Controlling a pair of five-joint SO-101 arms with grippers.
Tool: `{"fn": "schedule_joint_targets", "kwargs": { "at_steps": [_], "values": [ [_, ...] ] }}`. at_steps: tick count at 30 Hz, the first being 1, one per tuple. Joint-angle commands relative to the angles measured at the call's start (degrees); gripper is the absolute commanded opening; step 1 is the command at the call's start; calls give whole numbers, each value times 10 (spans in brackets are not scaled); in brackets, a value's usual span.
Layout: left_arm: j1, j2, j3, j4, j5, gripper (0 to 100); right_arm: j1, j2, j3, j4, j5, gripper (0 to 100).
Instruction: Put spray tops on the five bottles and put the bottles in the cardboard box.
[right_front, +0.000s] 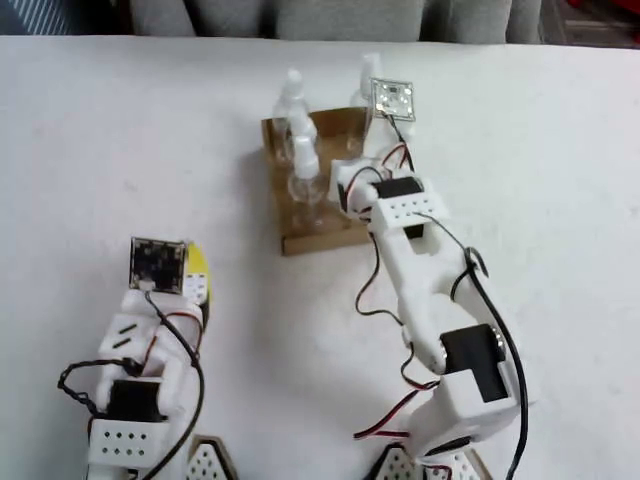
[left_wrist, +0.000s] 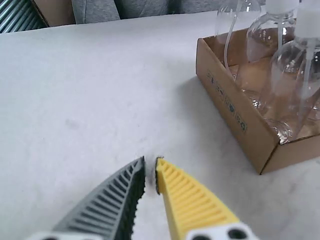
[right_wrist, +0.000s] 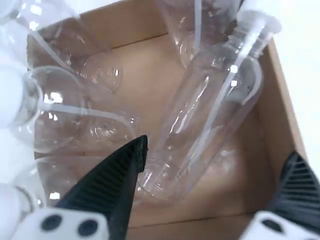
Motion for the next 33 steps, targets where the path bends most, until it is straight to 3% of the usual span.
{"fn": "schedule_joint_targets", "kwargs": {
  "at_steps": [1, 33],
  "values": [
    [-4, -3, -2, -22, -6, 61, -6, -10, -28, -7, -33, 373],
    [-4, -3, -2, -20, -6, 61, 0, -10, -28, -7, -73, 372]
  ]
}}
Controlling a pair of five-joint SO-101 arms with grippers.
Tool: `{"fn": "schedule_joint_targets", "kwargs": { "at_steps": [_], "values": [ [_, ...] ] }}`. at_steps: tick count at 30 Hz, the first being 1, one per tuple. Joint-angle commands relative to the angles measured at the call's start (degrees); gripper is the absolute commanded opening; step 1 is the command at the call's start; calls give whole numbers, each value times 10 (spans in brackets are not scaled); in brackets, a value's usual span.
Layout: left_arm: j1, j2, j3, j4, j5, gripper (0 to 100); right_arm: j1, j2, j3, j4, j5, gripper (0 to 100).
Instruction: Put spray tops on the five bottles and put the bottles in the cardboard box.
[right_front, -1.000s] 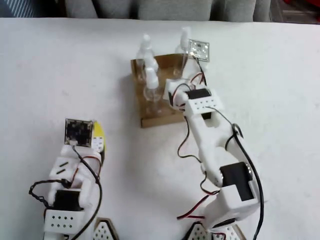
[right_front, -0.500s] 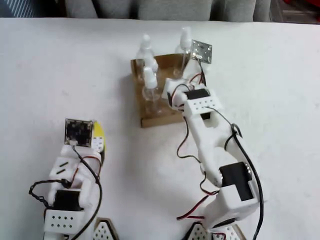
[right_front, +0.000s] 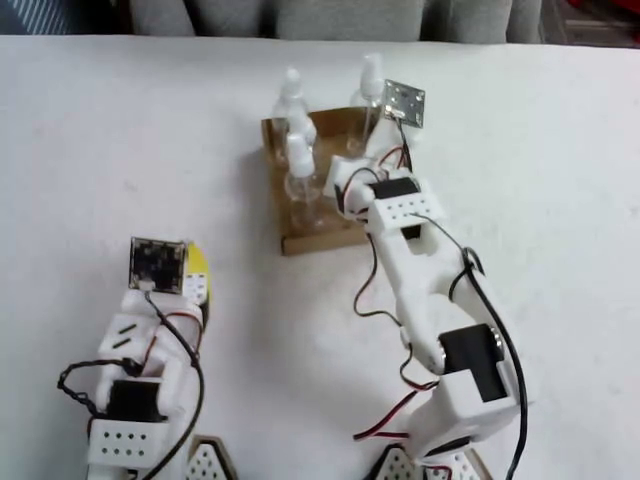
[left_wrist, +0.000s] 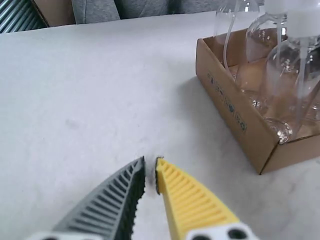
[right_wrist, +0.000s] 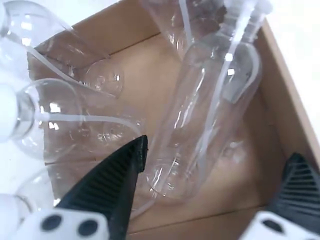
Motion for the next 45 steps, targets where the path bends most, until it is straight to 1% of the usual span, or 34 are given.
{"fn": "schedule_joint_targets", "kwargs": {
  "at_steps": [1, 5, 7, 12, 26, 45],
  "values": [
    [-4, -3, -2, -20, -6, 61, 9, -10, -28, -7, -4, 367],
    [-4, -3, -2, -19, -6, 61, 24, -11, -31, -14, -4, 272],
    [-4, -3, -2, -18, -6, 61, 30, -11, -30, -29, -4, 251],
    [-4, -3, -2, -18, -6, 61, 36, -11, -29, -29, -4, 251],
    [-4, -3, -2, -18, -6, 61, 16, -11, -31, -33, -4, 248],
    [-4, -3, -2, -18, -6, 61, 21, -22, -26, -39, -4, 247]
  ]
}}
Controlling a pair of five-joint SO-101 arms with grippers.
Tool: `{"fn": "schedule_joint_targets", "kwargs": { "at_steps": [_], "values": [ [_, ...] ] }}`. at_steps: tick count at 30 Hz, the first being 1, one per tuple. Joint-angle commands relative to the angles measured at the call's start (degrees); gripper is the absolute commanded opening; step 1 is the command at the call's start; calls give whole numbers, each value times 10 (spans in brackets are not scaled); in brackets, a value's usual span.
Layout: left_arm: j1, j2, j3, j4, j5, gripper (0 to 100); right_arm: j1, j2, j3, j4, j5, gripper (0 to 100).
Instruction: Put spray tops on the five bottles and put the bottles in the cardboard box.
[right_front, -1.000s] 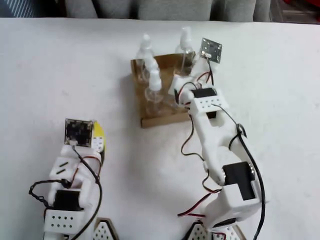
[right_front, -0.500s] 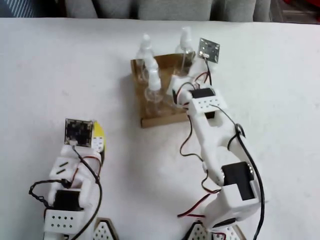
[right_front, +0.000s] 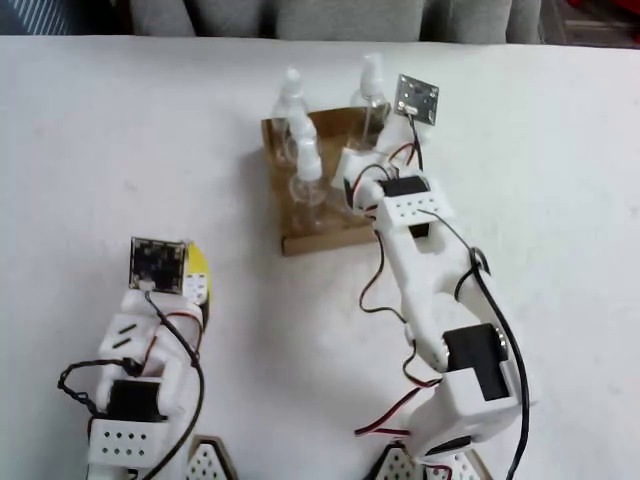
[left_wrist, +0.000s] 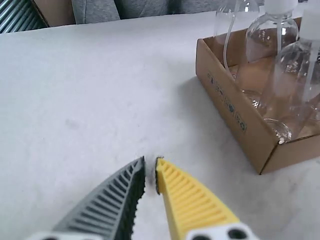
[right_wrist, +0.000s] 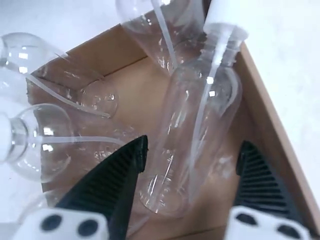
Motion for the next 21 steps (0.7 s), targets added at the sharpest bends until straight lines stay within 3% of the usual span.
{"fn": "schedule_joint_targets", "kwargs": {
  "at_steps": [1, 6, 10, 21],
  "values": [
    [-4, -3, -2, -18, -6, 61, 0, -22, -26, -12, -3, 247],
    [-4, -3, -2, -18, -6, 61, 0, -21, -26, -10, -3, 242],
    [-4, -3, -2, -18, -6, 61, 1, -23, -26, -13, 0, 184],
    [-4, -3, -2, -18, -6, 61, 1, -16, -26, -14, 0, 241]
  ]
}}
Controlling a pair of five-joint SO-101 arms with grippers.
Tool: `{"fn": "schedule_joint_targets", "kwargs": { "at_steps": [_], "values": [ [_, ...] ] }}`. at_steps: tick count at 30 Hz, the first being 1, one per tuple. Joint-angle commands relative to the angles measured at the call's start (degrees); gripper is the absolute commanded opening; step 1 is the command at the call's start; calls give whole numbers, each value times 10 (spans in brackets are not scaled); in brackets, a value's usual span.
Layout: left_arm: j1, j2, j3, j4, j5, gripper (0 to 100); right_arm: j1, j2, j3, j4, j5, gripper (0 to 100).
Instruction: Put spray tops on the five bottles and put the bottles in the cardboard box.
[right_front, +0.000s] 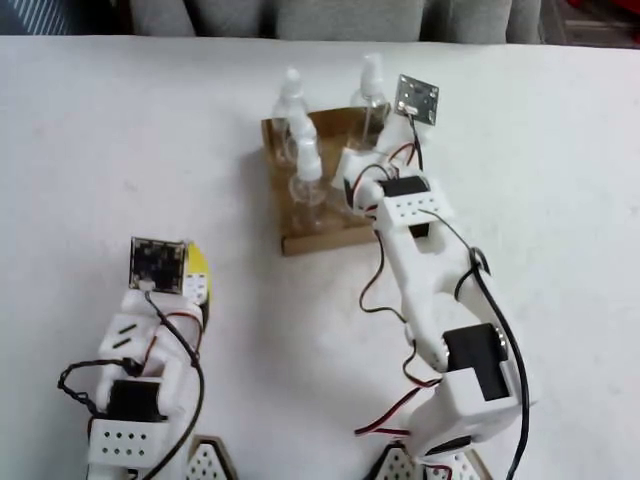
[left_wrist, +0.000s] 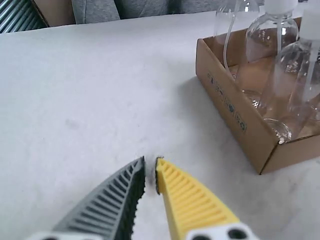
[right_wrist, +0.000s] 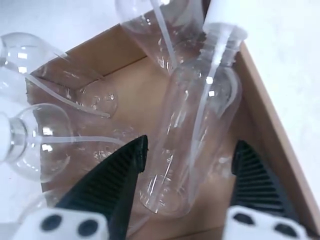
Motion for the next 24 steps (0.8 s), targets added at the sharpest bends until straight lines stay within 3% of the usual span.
{"fn": "schedule_joint_targets", "kwargs": {
  "at_steps": [1, 24],
  "values": [
    [-4, -3, -2, -18, -6, 61, 1, -15, -26, -16, 0, 241],
    [-5, -3, -2, -18, -6, 61, 12, 40, -29, -83, 3, 241]
  ]
}}
